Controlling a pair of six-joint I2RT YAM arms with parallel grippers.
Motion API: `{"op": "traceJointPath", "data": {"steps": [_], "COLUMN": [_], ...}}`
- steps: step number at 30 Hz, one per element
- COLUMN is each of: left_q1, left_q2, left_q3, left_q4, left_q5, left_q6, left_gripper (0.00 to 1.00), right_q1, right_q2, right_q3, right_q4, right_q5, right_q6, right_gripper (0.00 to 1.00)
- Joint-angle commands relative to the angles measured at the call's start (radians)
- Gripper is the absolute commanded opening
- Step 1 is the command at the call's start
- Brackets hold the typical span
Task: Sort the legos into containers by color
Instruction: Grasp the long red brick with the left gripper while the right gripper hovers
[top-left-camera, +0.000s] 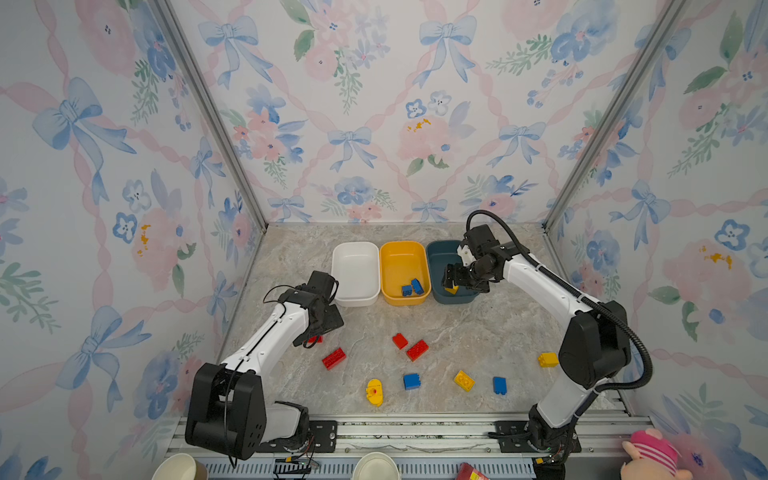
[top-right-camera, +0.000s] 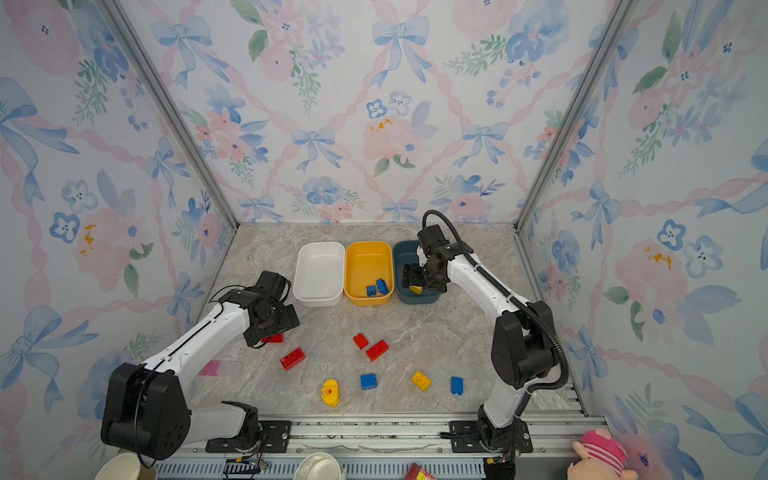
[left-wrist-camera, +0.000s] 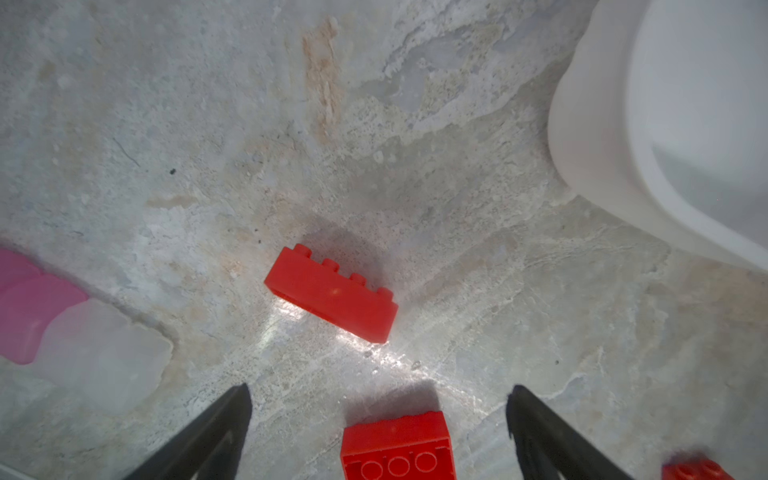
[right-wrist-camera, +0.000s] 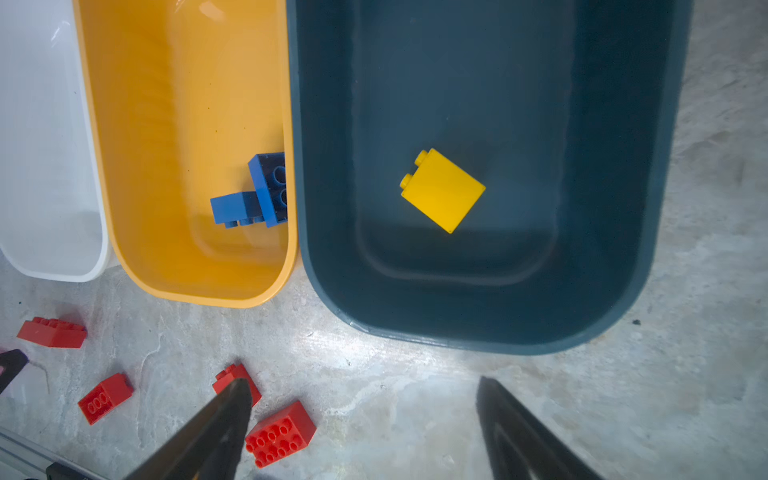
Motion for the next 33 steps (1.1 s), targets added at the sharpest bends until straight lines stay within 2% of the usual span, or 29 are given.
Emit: {"op": "traceJointPath", "data": {"steps": [1, 11, 19, 25, 33], "left_q1": [0.022, 0.108, 0.117, 0.124, 0.129], "left_q2": [0.033, 0.049, 0.063, 0.054, 0.072], "left_q3": [-0.001, -0.024, -0.08, -0.113, -0.131], "left_q4": [-0.039, 0.009, 0.107, 0.15, 0.191], "left_q5": [-0.034, 0.007, 0.086, 0.083, 0.063], "left_q6": [0.03, -0.098, -0.259, -0.35, -0.398], "left_gripper": [0.98, 0.94, 0.9, 0.86, 0.78], "right_q1": [0.005, 0.0, 0.0, 0.0, -0.002], "right_q2": [-0.038, -0.052, -0.064, -0.078, -0.086], "right_q3": [-0.019, -0.038, -0.061, -0.063, -0.075], "right_q4": [-0.014, 0.0, 0.011, 0.002, -0.002], "right_q5": [-0.029, -0.044, -0.049, -0.04, -0.04], "right_q6": [-0.01, -0.01, -0.004, -0.007, -0.006], "right_gripper": [0.88, 0.89, 0.89, 0.89, 0.89]}}
